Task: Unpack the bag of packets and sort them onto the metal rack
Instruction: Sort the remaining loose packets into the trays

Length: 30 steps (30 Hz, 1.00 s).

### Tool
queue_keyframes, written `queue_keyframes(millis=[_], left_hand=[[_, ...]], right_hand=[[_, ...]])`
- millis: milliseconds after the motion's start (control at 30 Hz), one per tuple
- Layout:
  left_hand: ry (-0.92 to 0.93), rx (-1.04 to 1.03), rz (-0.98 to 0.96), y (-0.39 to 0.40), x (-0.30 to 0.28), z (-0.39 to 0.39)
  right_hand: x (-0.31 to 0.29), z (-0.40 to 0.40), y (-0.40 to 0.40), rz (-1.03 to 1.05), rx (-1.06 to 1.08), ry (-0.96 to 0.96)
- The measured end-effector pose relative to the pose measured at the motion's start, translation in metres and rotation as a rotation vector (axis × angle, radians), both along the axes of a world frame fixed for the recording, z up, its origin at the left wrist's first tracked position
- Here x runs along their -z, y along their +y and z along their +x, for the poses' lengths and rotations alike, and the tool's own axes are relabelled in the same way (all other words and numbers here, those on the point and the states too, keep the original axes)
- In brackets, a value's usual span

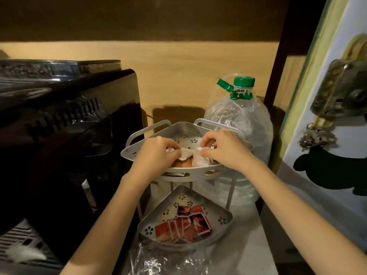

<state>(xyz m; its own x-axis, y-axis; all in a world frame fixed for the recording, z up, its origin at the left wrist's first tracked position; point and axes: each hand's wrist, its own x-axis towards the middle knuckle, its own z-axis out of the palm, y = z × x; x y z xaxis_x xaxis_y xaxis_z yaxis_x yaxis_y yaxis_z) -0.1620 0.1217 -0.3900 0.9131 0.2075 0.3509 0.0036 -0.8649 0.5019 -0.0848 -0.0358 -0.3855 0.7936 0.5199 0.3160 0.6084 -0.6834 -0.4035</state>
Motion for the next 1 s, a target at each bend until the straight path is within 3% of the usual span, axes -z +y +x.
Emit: queue_keyframes(millis=[133, 267, 367, 433, 600, 733, 833, 1000], left_hand=[[-0.059, 0.039, -0.024, -0.004, -0.003, -0.011], [-0.345, 0.094, -0.005, -0.016, -0.003, -0.040], [-0.488, 0.125, -0.237, -0.026, 0.010, -0.069], [-0.481, 0.108, -0.331, -0.032, 0.026, -0.088], [-0.160, -0.026, -0.437, -0.033, 0.098, -0.119], [0.234, -0.154, -0.238, -0.024, 0.174, -0.140], [0.492, -0.195, -0.284, -0.020, 0.213, -0.157], [0.549, -0.282, -0.357, -0.011, 0.252, -0.170]], right_hand=[[-0.003, -0.002, -0.007, -0.011, -0.038, -0.053], [-0.002, -0.025, -0.015, 0.314, -0.128, -0.015], [0.013, -0.057, -0.026, 0.527, -0.189, 0.059], [0.032, -0.079, -0.034, 0.572, -0.210, 0.080], [0.110, -0.105, -0.046, 0.559, -0.121, 0.275], [0.183, -0.108, -0.051, 0.285, 0.087, 0.526], [0.221, -0.115, -0.054, 0.194, 0.180, 0.737], [0.251, -0.133, -0.050, 0.228, 0.273, 0.978]])
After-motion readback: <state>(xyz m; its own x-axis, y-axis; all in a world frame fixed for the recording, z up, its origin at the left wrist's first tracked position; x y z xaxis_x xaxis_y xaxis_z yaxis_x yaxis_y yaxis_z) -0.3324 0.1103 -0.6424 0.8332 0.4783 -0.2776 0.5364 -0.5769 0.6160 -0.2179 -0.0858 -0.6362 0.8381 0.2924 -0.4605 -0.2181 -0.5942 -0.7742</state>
